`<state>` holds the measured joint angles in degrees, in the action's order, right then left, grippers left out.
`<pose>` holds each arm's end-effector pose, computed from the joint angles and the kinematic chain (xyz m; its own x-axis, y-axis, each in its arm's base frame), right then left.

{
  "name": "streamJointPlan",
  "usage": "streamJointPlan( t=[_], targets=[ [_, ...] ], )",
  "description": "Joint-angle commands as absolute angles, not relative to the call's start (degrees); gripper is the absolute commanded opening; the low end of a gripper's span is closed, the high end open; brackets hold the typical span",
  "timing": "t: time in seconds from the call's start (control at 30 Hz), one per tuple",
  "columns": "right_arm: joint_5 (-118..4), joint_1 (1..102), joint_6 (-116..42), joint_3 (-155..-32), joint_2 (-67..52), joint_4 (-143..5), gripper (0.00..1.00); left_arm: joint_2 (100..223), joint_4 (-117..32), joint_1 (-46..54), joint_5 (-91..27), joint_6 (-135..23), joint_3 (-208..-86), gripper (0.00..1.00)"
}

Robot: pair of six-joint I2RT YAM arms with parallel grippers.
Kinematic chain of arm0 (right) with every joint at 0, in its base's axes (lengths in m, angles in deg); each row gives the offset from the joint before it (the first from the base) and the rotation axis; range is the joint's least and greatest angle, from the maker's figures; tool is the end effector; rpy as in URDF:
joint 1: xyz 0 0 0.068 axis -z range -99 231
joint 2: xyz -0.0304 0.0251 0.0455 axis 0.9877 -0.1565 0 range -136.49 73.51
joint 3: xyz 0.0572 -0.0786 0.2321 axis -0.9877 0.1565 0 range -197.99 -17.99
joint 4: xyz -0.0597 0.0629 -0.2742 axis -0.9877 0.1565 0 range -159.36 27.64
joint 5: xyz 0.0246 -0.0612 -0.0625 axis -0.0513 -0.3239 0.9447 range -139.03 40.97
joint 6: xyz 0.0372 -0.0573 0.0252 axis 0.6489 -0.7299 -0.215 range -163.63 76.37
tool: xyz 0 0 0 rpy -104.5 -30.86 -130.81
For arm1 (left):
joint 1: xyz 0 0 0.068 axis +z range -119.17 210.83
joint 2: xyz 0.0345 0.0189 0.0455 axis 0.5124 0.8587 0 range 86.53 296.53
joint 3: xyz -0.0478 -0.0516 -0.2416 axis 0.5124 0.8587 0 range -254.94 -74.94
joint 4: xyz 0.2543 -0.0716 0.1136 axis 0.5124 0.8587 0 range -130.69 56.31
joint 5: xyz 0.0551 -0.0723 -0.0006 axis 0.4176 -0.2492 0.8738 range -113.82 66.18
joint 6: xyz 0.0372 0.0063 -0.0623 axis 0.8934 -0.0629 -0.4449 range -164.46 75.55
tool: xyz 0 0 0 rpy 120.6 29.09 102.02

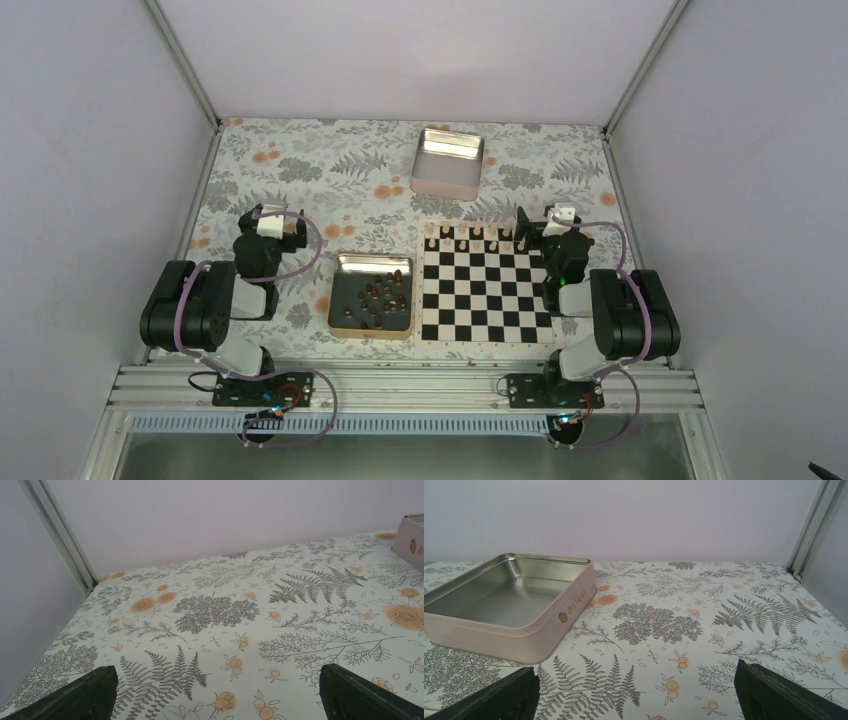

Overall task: Set up the chess pieces on the board
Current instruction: Pick up the chess piece from the storage box.

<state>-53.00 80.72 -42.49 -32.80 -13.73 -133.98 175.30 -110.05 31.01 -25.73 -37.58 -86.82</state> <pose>0.2810 0.0056 0.0951 -0.1374 0.0192 -0.9903 -0.0706 0.9971 0.0291 0.2684 -0.0011 0.0859 -0.1265 0.1192 -0.9848 0.0453 0.9924 0.1143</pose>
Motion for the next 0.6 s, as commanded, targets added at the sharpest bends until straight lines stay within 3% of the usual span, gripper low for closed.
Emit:
streamJointPlan(
  t=[0.0, 0.2, 0.57],
  targets=[
    [-53.2, 81.1, -42.9, -33.3, -14.0, -136.0, 1.00, 175.6, -112.4, 30.8, -25.5, -37.5, -87.1, 1.00],
    [-53.5, 81.2, -43.0, -33.5, -14.1, -136.3, 1.00, 175.7, -113.0, 30.7, -25.4, -37.4, -87.2, 1.00],
    [-68.2, 84.5, -45.5, -33.6, -7.1, -132.2, 1.00, 175.8, -114.5, 30.6, -25.2, -37.4, -87.3, 1.00]
  ],
)
